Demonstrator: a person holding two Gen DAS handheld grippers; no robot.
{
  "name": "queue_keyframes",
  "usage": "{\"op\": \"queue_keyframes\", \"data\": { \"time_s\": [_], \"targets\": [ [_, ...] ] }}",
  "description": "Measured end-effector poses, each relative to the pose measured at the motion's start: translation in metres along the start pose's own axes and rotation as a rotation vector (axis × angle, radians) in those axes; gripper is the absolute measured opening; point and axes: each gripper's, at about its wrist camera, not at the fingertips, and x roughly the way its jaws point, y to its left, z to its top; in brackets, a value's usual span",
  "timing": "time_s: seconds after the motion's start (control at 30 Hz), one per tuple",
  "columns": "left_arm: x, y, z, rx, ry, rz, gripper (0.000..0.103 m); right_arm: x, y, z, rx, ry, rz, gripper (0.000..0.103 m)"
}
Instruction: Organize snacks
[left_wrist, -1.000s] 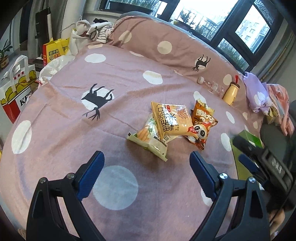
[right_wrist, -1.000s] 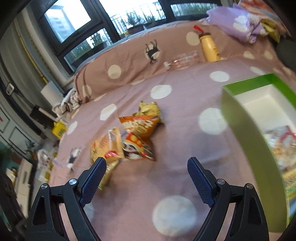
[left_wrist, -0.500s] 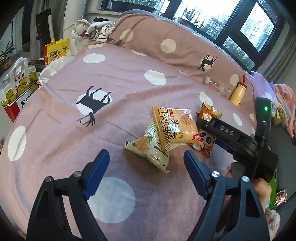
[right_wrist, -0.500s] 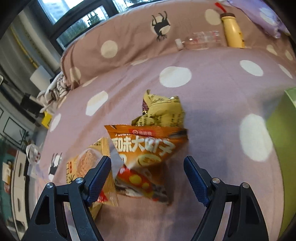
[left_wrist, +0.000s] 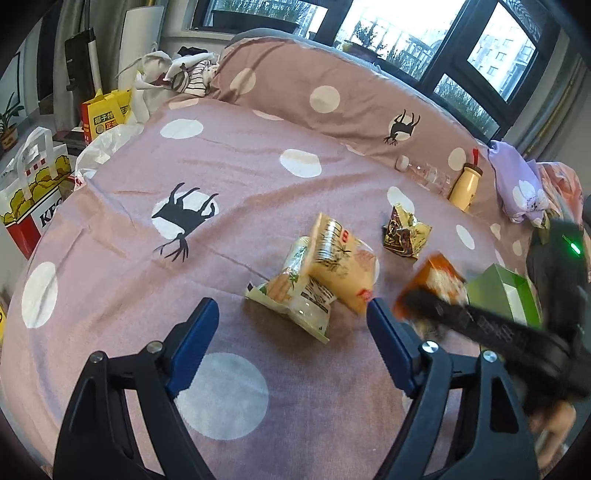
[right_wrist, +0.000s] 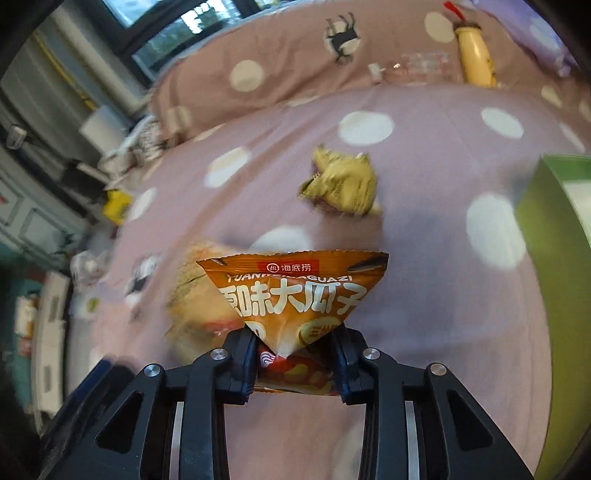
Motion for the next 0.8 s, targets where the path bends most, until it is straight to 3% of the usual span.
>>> {"op": "queue_keyframes", "data": {
  "time_s": [0.17, 0.33, 0.47, 0.5, 0.63, 0.8],
  "targets": [
    [-0.005, -0.006, -0.004, 0.024, -0.001, -0.012, 0.081, -0.014, -0.007, -0.034, 0.055, 0.114, 0.034, 0.035],
    [-0.002, -0.015, -0.01, 0.062, 0.025, -0.034, 0.081, -0.008, -0.027, -0.053, 0.104, 0.16, -0.015, 0.04],
    [-0.002, -0.023, -0.015, 0.082, 0.024, -0.034, 0.081, -0.025, -0.037, -0.05, 0.134, 0.085, -0.003, 0.077],
    [-0.004, -0.025, -0.016, 0.085, 0.012, -0.033, 0.081, -0.037, -0.041, -0.049, 0.152, 0.028, 0.006, 0.078],
    [-0.004, -0.038, -0.021, 0.132, 0.026, -0.087, 0.081, -0.046, -0.049, -0.047, 0.185, -0.019, 0.065, 0.078],
    [0.002, -0.058, -0.035, 0.181, 0.099, -0.2, 0.081, -0.036, -0.052, -0.047, 0.209, 0.014, 0.167, 0.078]
  ]
}}
